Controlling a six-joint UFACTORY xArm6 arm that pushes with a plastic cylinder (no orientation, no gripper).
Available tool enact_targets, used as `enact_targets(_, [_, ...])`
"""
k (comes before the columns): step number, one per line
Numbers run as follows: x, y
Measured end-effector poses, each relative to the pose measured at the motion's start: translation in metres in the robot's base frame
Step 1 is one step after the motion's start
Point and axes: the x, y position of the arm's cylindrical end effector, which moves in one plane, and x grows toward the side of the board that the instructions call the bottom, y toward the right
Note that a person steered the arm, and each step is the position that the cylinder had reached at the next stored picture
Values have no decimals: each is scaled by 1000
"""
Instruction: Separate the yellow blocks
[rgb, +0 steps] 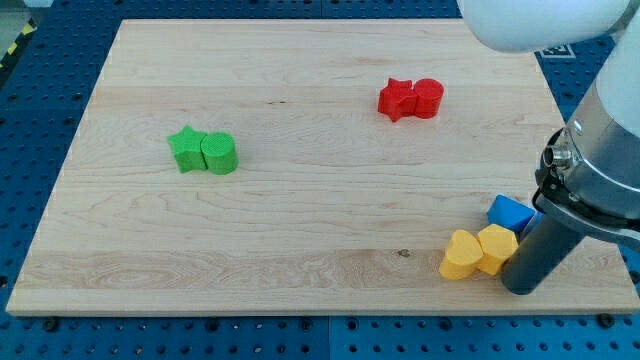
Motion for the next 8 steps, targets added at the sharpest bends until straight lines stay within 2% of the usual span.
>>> enact_targets(1, [0,19])
enact_targets(4, [-1,20])
enact_targets(6, [-13,-16])
enact_targets(8, [-14,-17])
